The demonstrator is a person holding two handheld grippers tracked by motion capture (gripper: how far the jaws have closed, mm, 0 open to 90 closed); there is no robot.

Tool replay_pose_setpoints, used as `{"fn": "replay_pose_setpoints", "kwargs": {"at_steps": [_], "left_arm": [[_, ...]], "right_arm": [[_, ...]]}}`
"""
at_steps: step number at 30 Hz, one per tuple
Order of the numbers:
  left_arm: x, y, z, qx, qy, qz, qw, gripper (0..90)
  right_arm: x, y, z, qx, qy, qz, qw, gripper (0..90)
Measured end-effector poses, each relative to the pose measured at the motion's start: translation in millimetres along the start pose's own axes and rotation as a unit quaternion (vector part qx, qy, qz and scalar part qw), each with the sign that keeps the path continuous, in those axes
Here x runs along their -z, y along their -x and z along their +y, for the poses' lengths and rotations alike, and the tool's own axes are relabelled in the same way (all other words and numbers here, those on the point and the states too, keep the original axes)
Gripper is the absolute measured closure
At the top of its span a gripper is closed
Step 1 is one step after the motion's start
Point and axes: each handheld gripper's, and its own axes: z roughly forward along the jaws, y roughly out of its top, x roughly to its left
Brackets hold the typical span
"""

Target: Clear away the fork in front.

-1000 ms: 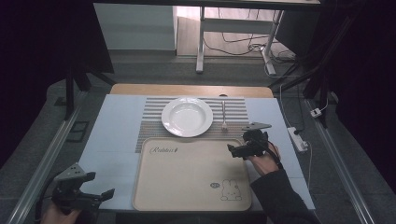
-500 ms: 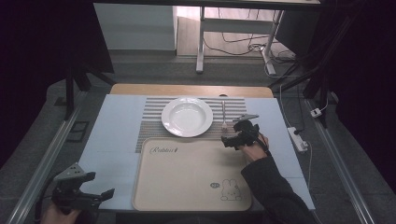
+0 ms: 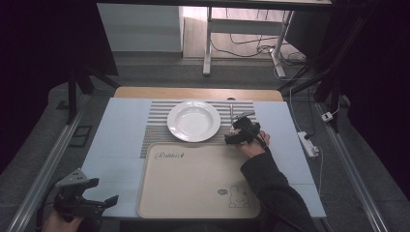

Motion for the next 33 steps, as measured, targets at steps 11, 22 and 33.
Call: {"fn": "replay_pose_setpoints", "kwargs": {"at_steps": [11,22,33], "left_arm": [[0.4,-0.1,-0.3,0.000,0.001,0.000,1.0000,0.0],[0.2,0.0,-0.3,0.000,0.000,-0.001,1.0000,0.0],[0.1,0.1,-0.1,-0.002,0.000,-0.001,1.0000,0.1]], "right_arm": [[-11.8,-11.4,5.6,0.058,-0.022,-0.010,0.9980,40.9],[-11.6,-7.0,7.0,0.042,-0.036,-0.001,0.9985,65.2],[-7.5,0.0,5.1,0.026,-0.041,-0.015,0.9987,82.2]]}}
